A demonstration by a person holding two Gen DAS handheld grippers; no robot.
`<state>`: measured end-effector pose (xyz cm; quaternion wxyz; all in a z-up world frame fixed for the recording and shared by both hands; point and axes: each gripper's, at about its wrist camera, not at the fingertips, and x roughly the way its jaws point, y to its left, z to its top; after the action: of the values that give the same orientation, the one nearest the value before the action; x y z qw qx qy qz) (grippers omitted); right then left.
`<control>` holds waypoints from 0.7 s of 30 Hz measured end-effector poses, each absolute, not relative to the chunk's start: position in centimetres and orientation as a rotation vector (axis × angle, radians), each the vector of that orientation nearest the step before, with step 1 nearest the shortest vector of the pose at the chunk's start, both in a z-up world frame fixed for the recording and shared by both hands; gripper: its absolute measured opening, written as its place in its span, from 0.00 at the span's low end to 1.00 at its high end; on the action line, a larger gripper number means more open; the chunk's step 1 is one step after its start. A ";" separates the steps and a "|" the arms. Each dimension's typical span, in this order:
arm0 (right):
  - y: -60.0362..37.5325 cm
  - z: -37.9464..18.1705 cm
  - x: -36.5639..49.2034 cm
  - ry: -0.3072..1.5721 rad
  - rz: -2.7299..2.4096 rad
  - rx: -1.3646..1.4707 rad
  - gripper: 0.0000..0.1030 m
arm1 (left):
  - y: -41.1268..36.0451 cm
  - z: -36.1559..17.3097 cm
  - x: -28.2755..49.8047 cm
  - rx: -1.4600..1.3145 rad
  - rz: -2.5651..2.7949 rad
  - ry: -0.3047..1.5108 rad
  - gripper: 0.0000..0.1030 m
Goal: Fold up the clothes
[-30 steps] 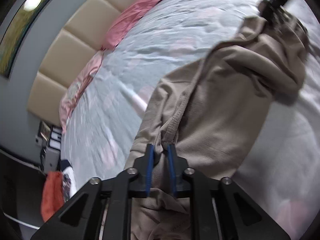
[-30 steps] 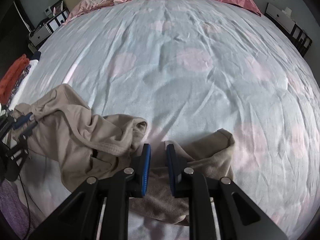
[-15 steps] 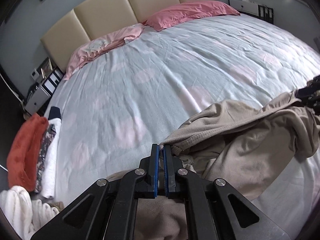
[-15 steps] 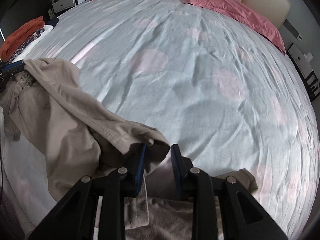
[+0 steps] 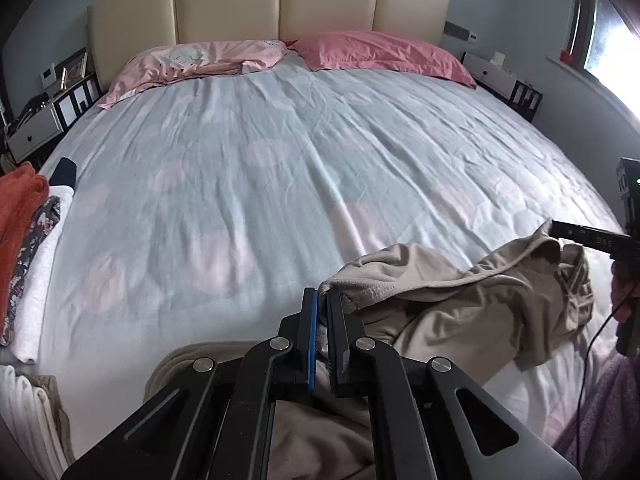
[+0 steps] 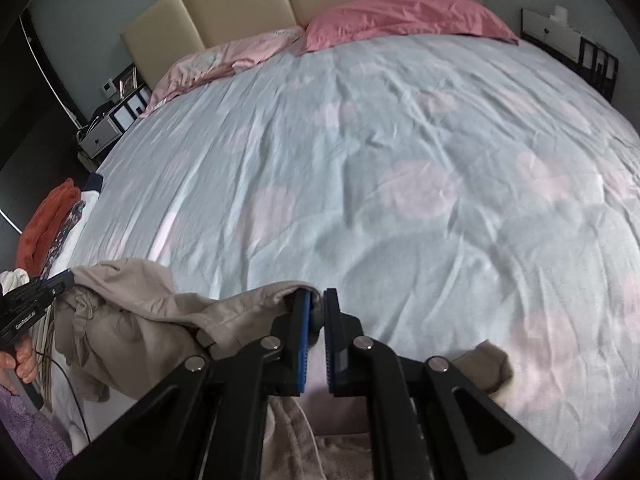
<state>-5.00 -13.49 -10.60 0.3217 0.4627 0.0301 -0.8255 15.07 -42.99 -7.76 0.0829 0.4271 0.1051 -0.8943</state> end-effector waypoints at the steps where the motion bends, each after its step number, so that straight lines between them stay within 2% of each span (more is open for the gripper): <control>1: -13.3 -10.3 -5.2 0.066 -2.199 1.203 0.06 | -42.4 -7.6 15.1 1.290 -2.700 0.307 0.04; 4: -12.7 -10.2 -5.8 0.093 -2.293 1.208 0.06 | -39.7 -7.9 14.9 1.357 -2.752 0.175 0.07; 5: -12.6 -10.3 -6.1 0.106 -2.318 1.221 0.06 | -38.9 -8.3 14.8 1.382 -2.756 0.127 0.10; 6: -12.5 -10.7 -6.4 0.112 -2.329 1.249 0.06 | -38.2 -8.5 14.7 1.400 -2.756 0.078 0.17; 7: -12.3 -11.0 -6.6 0.114 -2.334 1.275 0.06 | -37.6 -8.8 14.7 1.410 -2.752 0.028 0.43; 8: -11.9 -11.3 -6.7 0.107 -2.330 1.301 0.06 | -37.4 -8.8 14.7 1.411 -2.748 -0.004 0.65; 9: -11.7 -11.5 -6.8 0.102 -2.327 1.324 0.06 | -37.4 -8.8 14.8 1.402 -2.746 -0.017 0.67; 16: -12.1 -12.7 -7.2 0.094 -2.300 1.368 0.06 | -38.4 -9.1 14.9 1.371 -2.672 -0.092 0.67; 21: -12.2 -12.7 -7.2 0.080 -2.290 1.373 0.06 | -39.3 -10.6 14.5 1.470 -2.587 -0.041 0.66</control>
<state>-7.25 -12.23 -12.73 0.2331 0.4998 0.0291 -0.8337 14.55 -39.33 -10.57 0.0827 0.4922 -0.0138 -0.8664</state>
